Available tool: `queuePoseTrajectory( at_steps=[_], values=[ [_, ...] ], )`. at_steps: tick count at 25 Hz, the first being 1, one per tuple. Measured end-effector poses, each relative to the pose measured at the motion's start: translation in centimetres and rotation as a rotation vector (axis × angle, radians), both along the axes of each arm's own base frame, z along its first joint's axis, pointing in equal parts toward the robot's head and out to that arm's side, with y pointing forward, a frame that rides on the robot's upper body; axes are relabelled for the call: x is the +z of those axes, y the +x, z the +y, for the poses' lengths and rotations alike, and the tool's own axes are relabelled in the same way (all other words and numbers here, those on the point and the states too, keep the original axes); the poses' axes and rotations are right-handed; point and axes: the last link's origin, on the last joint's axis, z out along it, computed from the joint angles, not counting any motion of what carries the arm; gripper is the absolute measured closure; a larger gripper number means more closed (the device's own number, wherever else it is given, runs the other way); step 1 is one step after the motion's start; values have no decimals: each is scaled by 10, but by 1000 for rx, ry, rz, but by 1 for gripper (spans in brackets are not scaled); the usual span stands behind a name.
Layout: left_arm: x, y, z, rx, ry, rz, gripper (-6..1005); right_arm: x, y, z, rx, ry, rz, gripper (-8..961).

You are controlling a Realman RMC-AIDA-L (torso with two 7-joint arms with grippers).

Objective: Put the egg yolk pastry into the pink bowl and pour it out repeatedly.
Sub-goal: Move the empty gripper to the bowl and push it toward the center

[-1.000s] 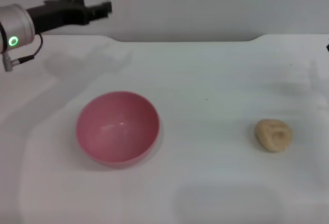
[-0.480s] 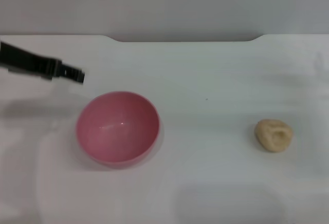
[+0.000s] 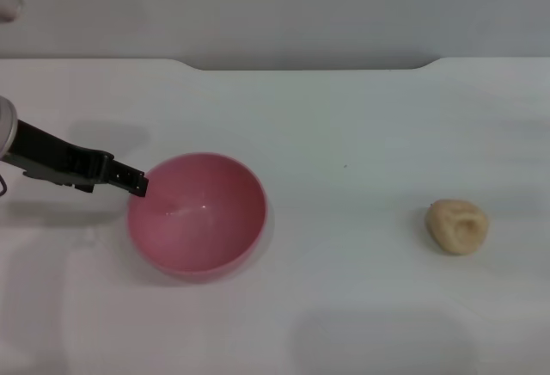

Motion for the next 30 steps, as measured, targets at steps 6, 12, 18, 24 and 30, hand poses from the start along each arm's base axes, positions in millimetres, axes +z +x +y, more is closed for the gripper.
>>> queuePoseTrajectory(
  at_steps=[6, 12, 18, 24, 30],
  values=[
    [-14, -9, 8, 24, -10, -15, 199, 3, -1, 6, -8, -6, -5, 415],
    [-21, -13, 15, 24, -5, -17, 200, 2, 0, 8, -23, -18, 1, 416],
    [-33, -20, 16, 23, -58, 12, 201, 2, 2, 7, -29, -19, 1, 416],
    [-49, -24, 18, 24, -94, 37, 204, 2, 0, 8, -25, -19, 0, 416],
    [-58, -23, 19, 11, -113, 47, 217, 1, -1, 10, -21, -22, 1, 416]
  ],
)
